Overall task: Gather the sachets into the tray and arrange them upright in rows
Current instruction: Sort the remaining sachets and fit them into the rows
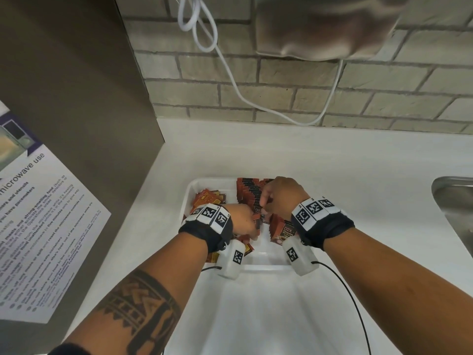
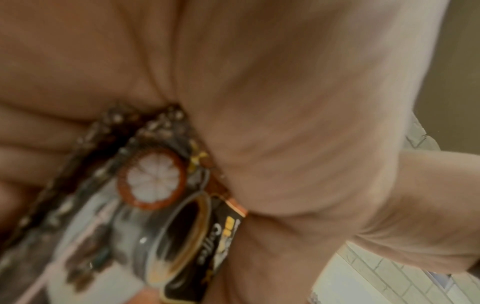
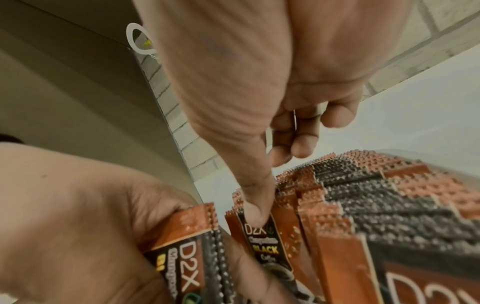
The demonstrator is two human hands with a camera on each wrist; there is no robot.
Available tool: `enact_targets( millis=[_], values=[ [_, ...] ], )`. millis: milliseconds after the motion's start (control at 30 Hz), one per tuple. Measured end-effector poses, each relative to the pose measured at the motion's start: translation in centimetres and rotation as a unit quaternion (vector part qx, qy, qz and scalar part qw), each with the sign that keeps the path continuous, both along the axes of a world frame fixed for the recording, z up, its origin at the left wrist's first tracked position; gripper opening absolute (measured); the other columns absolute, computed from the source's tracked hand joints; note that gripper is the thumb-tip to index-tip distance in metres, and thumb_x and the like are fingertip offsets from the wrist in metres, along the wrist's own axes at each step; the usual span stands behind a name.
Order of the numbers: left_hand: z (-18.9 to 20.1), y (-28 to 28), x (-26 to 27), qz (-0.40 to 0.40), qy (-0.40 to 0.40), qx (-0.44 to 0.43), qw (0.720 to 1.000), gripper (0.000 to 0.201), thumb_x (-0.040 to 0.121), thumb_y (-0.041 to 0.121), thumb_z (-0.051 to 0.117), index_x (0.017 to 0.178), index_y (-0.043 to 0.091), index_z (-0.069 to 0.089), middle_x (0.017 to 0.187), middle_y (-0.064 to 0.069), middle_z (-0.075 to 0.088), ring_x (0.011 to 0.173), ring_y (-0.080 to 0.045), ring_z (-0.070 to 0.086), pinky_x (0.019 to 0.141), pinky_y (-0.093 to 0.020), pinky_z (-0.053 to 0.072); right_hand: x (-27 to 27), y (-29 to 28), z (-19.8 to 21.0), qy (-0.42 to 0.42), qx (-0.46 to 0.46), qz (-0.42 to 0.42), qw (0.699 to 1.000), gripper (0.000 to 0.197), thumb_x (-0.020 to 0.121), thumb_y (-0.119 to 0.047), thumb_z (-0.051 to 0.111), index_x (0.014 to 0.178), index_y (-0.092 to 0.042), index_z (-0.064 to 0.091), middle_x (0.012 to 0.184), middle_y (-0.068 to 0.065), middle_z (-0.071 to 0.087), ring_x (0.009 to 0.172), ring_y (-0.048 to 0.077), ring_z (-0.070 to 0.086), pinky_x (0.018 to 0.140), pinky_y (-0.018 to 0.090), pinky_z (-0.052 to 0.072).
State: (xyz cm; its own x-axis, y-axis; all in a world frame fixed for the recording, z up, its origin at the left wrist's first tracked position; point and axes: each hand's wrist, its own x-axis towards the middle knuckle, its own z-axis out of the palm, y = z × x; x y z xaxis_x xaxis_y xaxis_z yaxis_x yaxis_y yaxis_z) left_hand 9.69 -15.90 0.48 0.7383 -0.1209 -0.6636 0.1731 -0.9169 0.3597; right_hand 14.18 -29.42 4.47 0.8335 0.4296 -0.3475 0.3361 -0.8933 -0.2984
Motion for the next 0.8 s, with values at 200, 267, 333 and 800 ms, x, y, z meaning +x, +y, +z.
enact_targets(
  millis=[200, 267, 333, 800],
  values=[
    [1.2, 1.0, -0.4, 0.018, 0.017, -0.038, 0.999, 0.034, 0.081, 0.032, 0.071, 0.104, 0.007, 0.073, 0.092, -0.012, 0.072, 0.082, -0.026, 0.065, 0.077, -0.036, 0.053, 0.1, -0.4, 0.5, -0.009, 0.039, -0.009, 0.999, 0.015, 0.085, -0.018, 0.071, 0.076, -0.029, 0.068, 0.084, -0.012, 0.062, 0.095, 0.015, 0.064, 0.088, 0.032, 0.052],
    [1.4, 2.1, -0.8, 0.051, 0.03, -0.103, 0.993, 0.049, 0.069, 0.035, 0.072, 0.108, 0.006, 0.073, 0.099, -0.018, 0.074, 0.093, -0.036, 0.071, 0.088, -0.046, 0.056, -0.2, -0.9, 0.9, -0.027, 0.092, -0.015, 0.995, 0.007, 0.088, -0.02, 0.066, 0.087, -0.024, 0.072, 0.088, -0.011, 0.065, 0.094, 0.013, 0.064, 0.079, 0.025, 0.049],
    [1.3, 3.2, -1.3, 0.099, 0.022, -0.2, 0.975, 0.054, 0.066, 0.034, 0.077, 0.108, 0.001, 0.072, 0.102, -0.021, 0.073, 0.096, -0.038, 0.071, 0.095, -0.054, 0.055, -0.6, -1.3, 1.4, -0.019, 0.151, -0.024, 0.988, 0.009, 0.088, -0.028, 0.069, 0.095, -0.022, 0.072, 0.093, -0.011, 0.068, 0.091, 0.009, 0.063, 0.073, 0.021, 0.044],
    [1.7, 3.9, -2.9, 0.233, -0.036, -0.495, 0.836, 0.034, 0.084, 0.007, 0.074, 0.116, 0.012, 0.065, 0.086, 0.001, 0.071, 0.083, -0.015, 0.07, 0.08, -0.035, 0.06, -1.4, -1.6, 3.3, 0.032, 0.304, -0.071, 0.949, 0.012, 0.083, -0.024, 0.079, 0.092, -0.018, 0.076, 0.084, 0.001, 0.076, 0.079, 0.013, 0.071, 0.077, 0.023, 0.053]
  ],
)
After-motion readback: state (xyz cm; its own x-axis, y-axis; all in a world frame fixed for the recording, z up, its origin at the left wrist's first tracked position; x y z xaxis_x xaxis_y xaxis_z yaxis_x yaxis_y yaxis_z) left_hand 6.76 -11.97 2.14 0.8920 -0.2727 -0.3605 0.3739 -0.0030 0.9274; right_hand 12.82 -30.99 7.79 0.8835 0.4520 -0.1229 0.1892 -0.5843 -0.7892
